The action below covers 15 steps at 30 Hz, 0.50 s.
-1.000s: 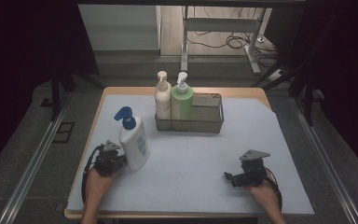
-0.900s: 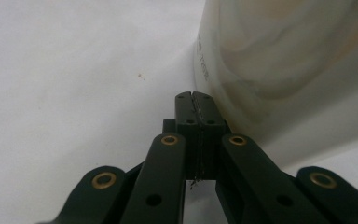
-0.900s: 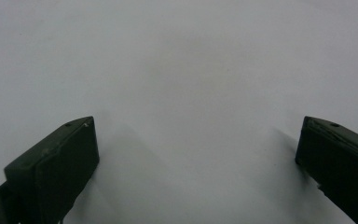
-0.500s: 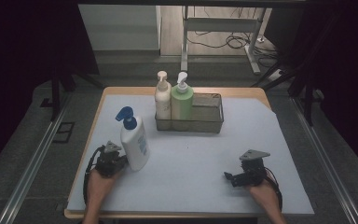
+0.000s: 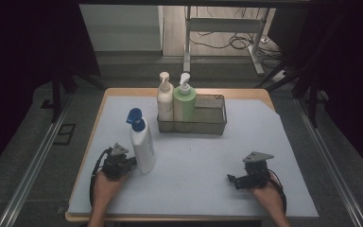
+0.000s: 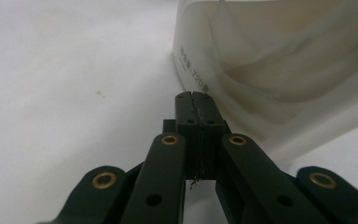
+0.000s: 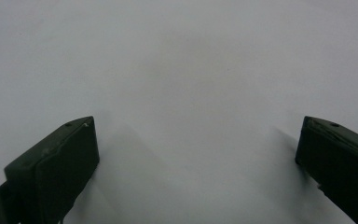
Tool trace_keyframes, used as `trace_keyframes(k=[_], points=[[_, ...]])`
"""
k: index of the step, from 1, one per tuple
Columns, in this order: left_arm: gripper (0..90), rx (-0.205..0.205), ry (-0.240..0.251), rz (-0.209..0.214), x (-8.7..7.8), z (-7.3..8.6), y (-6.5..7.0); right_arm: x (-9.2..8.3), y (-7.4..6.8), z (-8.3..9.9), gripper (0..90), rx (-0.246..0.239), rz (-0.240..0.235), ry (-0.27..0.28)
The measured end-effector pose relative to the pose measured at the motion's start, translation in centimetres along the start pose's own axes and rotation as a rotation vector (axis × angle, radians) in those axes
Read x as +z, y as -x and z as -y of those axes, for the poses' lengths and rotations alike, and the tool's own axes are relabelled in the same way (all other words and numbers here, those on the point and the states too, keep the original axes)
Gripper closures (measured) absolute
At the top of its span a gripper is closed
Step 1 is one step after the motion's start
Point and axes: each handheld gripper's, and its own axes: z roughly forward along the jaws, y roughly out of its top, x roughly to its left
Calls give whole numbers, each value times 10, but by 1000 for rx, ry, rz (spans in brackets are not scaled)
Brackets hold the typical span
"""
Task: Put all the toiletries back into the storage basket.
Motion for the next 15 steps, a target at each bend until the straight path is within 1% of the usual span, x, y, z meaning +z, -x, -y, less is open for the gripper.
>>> trace_keyframes(k=[6,15], points=[[895,25,2,8,7,-6,8,0,0,0,0,-1,0,0],[895,52,7,12,16,-13,19,0,0,0,0,-1,0,0]])
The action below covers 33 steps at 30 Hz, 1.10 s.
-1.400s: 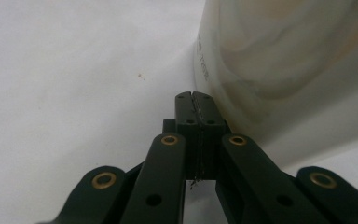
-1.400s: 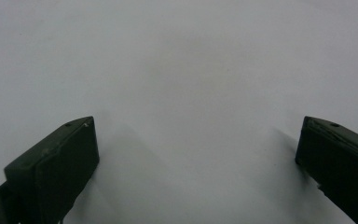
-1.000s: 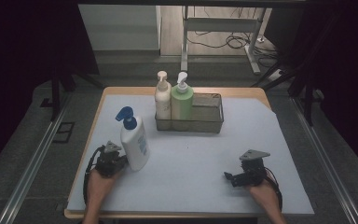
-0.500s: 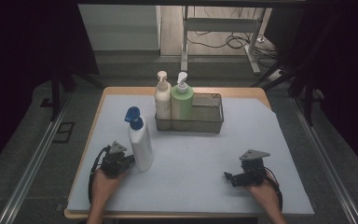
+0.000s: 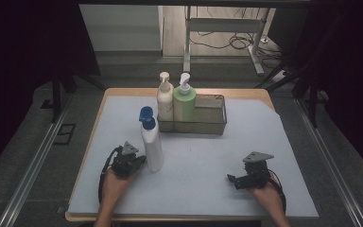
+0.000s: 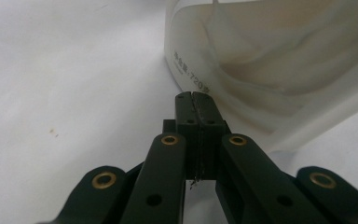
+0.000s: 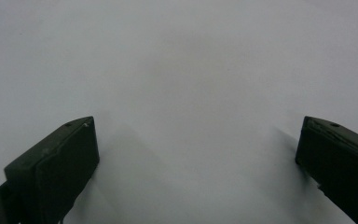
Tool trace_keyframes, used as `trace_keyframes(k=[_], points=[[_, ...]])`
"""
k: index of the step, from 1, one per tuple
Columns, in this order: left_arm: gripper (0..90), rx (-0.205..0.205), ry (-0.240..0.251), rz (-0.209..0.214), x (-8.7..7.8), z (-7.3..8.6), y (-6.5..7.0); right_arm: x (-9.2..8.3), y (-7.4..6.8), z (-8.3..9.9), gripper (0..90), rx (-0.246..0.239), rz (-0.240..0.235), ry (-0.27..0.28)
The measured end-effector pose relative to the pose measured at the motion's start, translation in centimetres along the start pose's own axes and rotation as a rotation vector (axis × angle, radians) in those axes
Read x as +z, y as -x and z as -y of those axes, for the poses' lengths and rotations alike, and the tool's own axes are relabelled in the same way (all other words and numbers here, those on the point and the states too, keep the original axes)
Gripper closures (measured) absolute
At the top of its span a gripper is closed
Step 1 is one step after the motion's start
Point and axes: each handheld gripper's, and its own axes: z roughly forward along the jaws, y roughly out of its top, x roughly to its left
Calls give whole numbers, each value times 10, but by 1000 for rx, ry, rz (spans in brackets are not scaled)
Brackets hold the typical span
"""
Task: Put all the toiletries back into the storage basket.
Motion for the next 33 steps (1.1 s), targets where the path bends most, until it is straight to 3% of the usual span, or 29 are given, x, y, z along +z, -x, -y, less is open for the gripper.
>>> trace_keyframes(k=[17,33], points=[[895,38,-2,29,13,-11,21,0,0,0,0,0,0,0],[895,134,-27,75,25,-21,46,0,0,0,0,0,0,0]])
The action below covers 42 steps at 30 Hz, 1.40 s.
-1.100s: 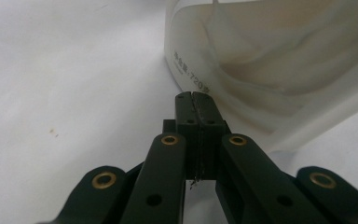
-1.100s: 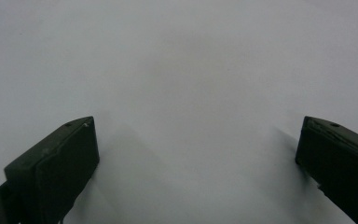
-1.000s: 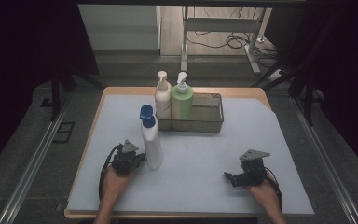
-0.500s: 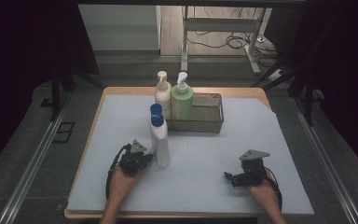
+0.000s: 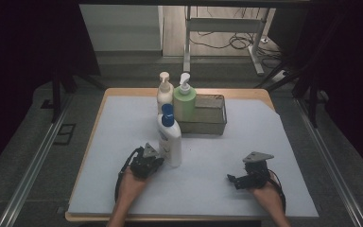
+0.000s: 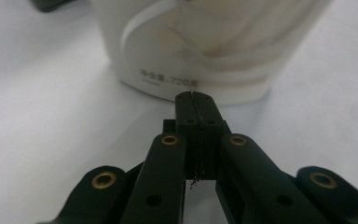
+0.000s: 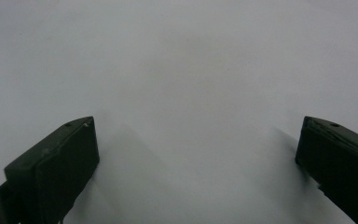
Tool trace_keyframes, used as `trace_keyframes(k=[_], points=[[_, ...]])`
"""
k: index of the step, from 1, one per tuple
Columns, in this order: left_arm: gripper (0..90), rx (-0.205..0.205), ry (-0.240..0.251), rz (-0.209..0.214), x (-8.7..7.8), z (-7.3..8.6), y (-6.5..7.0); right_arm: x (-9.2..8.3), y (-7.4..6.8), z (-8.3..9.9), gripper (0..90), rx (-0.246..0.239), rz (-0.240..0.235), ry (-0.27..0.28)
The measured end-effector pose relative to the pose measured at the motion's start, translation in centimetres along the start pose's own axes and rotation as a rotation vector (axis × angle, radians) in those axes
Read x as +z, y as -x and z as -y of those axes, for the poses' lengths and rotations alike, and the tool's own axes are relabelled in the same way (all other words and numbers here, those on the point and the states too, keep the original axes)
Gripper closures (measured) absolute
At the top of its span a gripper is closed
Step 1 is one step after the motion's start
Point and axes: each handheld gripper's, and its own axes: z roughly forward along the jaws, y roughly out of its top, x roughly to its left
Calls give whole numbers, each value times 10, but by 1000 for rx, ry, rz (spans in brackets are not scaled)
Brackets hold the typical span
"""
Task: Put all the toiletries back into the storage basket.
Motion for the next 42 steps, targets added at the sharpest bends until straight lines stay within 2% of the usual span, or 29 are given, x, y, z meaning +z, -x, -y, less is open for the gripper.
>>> trace_keyframes(k=[3,9,13,17,24,27,31,33,38,42], points=[[895,17,-6,-2,3,-3,4,0,0,0,0,0,0,0],[890,19,-1,6,2,-3,3,0,0,0,0,0,0,0],[840,19,8,0,-1,-3,4,0,0,0,0,3,1,-1],[733,21,16,-19,-6,-1,5,0,0,-1,0,4,0,-3],[439,21,18,-59,-18,4,5,-1,-1,-3,0,15,0,-21],[297,4,20,-78,-22,7,5,-3,-3,-5,2,12,-25,-19],[172,-3,5,-105,-24,11,4,-6,-7,-10,2,-2,-41,-6],[136,-16,8,-111,-24,14,4,-8,-10,-14,2,-11,-46,7],[126,-37,3,-113,-25,19,3,-13,-17,-24,0,-37,-65,33],[122,-29,-13,-122,-24,24,4,-14,-23,-31,0,-59,-83,38]])
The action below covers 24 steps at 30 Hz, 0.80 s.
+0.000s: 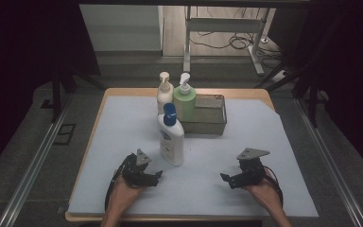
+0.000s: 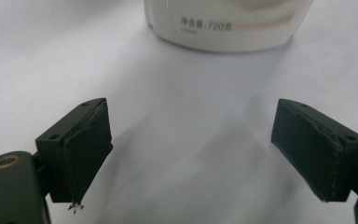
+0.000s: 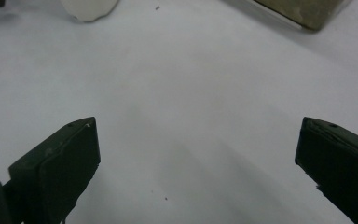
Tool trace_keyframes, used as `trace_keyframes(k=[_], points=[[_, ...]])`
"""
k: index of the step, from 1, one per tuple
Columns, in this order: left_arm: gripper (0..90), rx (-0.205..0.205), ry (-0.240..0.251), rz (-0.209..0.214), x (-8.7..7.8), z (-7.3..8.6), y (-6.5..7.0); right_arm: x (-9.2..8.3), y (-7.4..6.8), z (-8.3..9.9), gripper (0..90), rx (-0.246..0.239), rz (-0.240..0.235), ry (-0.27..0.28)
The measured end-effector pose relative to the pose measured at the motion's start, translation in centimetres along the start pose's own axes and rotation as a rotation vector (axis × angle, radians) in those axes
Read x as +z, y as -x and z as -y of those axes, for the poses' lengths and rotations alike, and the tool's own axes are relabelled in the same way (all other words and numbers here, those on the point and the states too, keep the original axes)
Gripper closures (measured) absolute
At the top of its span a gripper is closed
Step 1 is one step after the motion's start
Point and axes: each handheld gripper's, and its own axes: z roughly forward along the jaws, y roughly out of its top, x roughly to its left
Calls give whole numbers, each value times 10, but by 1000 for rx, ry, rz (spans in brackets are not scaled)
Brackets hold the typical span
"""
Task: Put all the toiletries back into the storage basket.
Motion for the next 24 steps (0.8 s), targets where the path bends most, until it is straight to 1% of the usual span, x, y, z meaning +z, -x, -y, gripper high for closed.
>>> trace_keyframes(k=[5,7,9,12,14,17,24], points=[[121,-5,-9,-7,1,5,2,0,-6,-12,0,-11,-20,15],[121,-13,-2,-4,2,6,2,0,-9,-19,0,-15,-30,28],[121,-18,3,3,2,7,1,1,-12,-25,0,-23,-34,37],[121,-43,1,26,3,8,-2,3,-17,-34,0,-33,-53,54],[121,-36,-1,24,3,8,-2,4,-21,-40,5,-30,-67,70],[120,-42,-1,29,3,8,-3,6,-25,-50,7,-34,-84,81],[120,-43,1,30,3,9,-3,14,-37,-69,8,-55,-98,91]])
